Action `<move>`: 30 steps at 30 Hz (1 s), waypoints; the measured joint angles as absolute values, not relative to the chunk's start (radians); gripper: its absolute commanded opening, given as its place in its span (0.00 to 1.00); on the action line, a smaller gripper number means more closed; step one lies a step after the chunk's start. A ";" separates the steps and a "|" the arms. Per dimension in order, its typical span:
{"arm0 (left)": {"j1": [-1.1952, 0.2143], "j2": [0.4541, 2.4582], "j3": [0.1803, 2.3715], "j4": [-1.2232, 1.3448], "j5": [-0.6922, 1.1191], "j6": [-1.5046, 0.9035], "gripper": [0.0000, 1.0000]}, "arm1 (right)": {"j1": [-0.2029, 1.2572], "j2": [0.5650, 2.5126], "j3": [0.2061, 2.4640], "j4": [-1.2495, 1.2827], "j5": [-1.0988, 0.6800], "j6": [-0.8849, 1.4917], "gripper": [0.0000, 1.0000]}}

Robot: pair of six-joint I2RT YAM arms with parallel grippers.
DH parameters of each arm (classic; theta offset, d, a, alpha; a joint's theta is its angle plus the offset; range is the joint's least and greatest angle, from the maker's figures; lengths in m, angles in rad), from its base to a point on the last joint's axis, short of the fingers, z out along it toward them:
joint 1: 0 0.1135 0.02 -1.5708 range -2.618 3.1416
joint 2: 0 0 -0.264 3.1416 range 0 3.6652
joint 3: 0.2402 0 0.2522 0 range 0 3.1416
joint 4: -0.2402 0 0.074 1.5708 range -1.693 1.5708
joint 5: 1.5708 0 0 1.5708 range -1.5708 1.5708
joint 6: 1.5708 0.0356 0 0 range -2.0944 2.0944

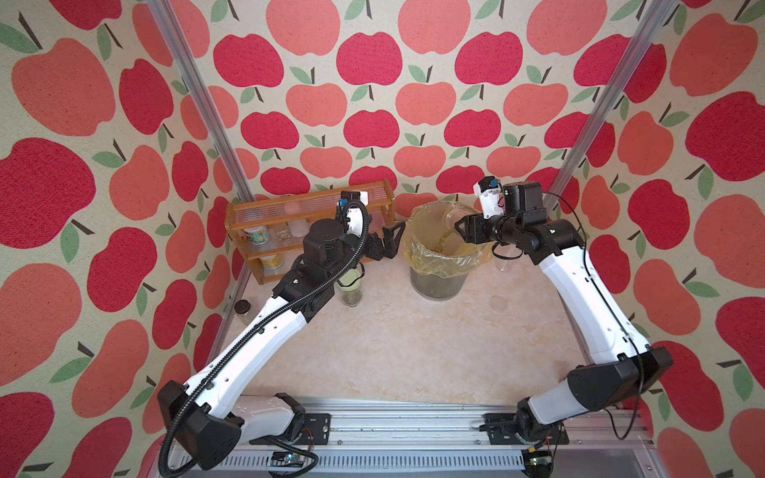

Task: Empty moldy mung beans from jars
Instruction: Pour the moldy mung beans from the jar into the trash bin.

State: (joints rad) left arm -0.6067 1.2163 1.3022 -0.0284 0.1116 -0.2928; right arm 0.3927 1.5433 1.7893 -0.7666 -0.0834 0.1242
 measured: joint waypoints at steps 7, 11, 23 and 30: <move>-0.607 1.197 1.298 -0.036 0.112 -0.281 1.00 | 0.395 1.613 1.796 -0.776 -0.083 0.133 0.45; -0.607 1.195 1.293 -0.055 0.112 -0.267 1.00 | 0.402 1.573 1.720 -0.752 -0.082 0.166 0.44; -0.593 1.201 1.302 -0.091 0.120 -0.243 1.00 | 0.403 1.522 1.739 -0.702 -0.038 0.187 0.43; -0.588 1.211 1.320 -0.124 0.139 -0.243 1.00 | 0.377 1.479 1.589 -0.656 -0.038 0.197 0.43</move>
